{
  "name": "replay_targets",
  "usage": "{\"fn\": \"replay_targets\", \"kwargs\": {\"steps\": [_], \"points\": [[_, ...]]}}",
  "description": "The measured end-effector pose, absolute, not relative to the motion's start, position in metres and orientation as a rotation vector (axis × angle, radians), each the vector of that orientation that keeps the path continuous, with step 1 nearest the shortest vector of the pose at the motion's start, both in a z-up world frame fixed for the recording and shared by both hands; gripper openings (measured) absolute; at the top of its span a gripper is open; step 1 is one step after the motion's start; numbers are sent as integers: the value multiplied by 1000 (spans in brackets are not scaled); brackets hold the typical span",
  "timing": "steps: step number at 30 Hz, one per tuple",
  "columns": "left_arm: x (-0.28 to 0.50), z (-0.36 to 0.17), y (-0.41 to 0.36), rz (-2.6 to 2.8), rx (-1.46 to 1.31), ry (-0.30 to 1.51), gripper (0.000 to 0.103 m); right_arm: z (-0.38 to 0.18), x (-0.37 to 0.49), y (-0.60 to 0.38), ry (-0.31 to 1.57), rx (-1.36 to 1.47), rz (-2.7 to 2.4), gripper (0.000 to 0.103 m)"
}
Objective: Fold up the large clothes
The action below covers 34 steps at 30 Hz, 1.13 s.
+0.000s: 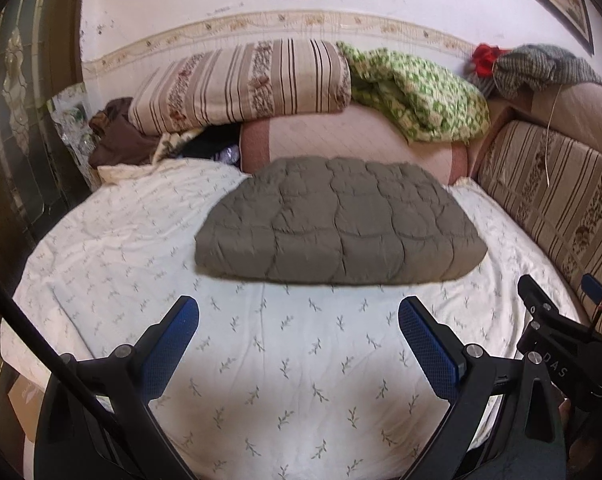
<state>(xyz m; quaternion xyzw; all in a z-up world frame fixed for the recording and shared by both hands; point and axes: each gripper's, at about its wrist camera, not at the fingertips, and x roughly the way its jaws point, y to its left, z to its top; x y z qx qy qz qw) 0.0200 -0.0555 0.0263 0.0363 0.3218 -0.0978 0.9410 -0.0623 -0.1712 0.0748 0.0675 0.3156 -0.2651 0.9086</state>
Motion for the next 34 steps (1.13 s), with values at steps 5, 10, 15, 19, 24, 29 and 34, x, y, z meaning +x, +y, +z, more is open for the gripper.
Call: {"fn": "replay_targets", "kwargs": {"steps": [5, 10, 15, 19, 24, 29, 34], "points": [[31, 12, -63, -203, 75, 711, 100, 63, -61, -179, 677, 140, -548, 102], [40, 1, -70, -198, 95, 742, 100, 52, -57, -192, 700, 150, -558, 102], [49, -6, -78, -194, 109, 768, 100, 40, -49, -197, 735, 137, -544, 102], [54, -9, -84, -190, 117, 776, 100, 31, -44, -200, 756, 132, -526, 102], [60, -12, -89, -197, 116, 790, 100, 27, -40, -204, 765, 139, -513, 102], [61, -15, -91, -200, 123, 796, 100, 24, -37, -210, 774, 151, -513, 102], [62, -18, -86, -197, 121, 804, 100, 21, -36, -209, 796, 160, -506, 102]]}}
